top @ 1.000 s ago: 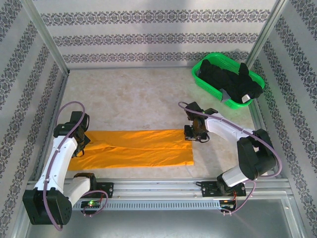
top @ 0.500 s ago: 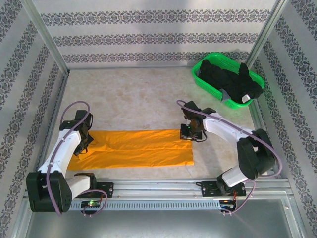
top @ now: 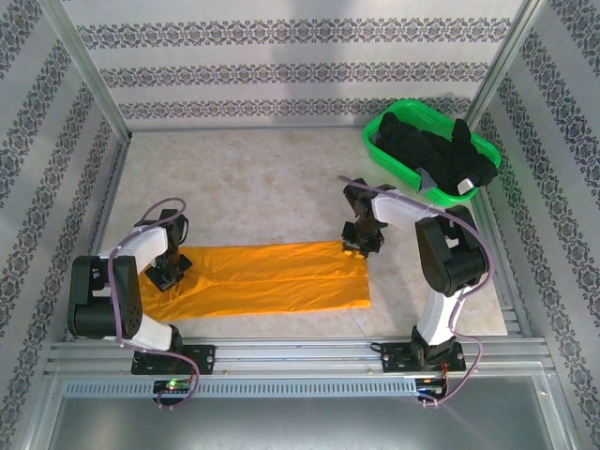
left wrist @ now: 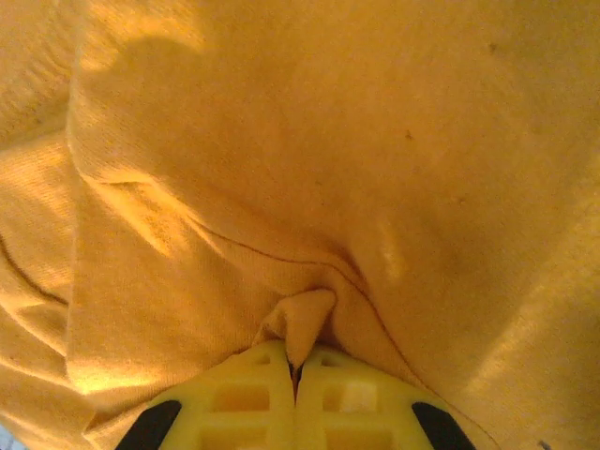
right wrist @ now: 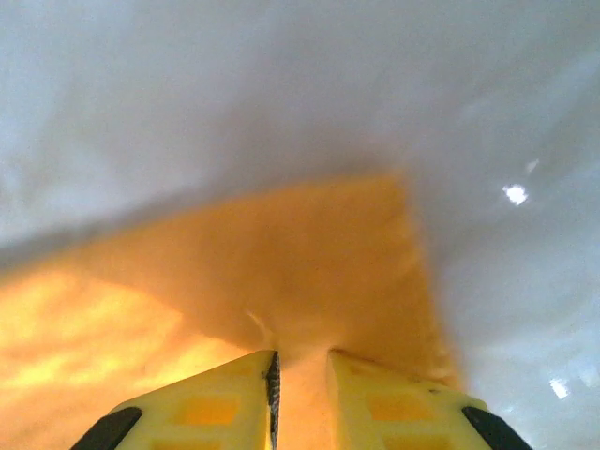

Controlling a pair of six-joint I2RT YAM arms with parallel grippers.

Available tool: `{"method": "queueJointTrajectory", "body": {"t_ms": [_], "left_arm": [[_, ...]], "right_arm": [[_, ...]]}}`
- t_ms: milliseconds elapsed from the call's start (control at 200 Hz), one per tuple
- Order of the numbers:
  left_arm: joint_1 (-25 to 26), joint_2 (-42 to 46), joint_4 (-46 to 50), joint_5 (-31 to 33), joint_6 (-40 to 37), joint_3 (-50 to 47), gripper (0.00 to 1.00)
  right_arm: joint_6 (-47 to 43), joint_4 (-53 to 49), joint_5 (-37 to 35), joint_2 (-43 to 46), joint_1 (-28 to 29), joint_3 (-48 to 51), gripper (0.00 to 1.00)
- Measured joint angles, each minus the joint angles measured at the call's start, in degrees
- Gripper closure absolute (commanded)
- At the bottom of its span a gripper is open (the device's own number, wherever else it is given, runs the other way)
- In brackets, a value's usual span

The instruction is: Fold and stack the t-shirts

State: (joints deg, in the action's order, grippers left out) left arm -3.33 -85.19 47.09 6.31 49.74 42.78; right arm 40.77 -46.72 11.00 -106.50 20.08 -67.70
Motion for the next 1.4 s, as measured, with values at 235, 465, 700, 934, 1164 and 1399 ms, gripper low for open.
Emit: {"method": "queueJointTrajectory", "body": {"t_ms": [235, 465, 700, 934, 1164, 1399], "left_arm": [[2.47, -3.48, -2.69, -6.60, 1.81, 4.33, 0.99], [5.25, -4.90, -6.38, -10.67, 3.32, 7.58, 1.00], [6.38, 6.58, -4.13, -12.24, 3.37, 3.04, 0.99], [7.63, 15.76, 0.28, -15.78, 6.29, -2.54, 0.95], [8.26, 16.09, 1.36, -16.37, 6.84, -2.67, 0.63], [8.98, 15.43, 5.11, -19.41, 5.81, -0.72, 0.37]], "right_arm": [[-1.38, -3.76, 1.07, -10.36, -7.69, -14.56, 0.77], [-4.55, -3.96, -0.68, -13.90, -10.21, -23.93, 0.74], [-6.54, -3.26, -1.38, -8.61, -7.91, -20.11, 0.72], [-6.88, -2.80, -1.55, -0.28, -3.30, -14.32, 0.71], [-6.91, -2.03, -1.49, 0.70, -0.26, -10.91, 0.70], [-7.23, -1.31, -1.03, 2.32, 0.07, -9.88, 0.67]]}}
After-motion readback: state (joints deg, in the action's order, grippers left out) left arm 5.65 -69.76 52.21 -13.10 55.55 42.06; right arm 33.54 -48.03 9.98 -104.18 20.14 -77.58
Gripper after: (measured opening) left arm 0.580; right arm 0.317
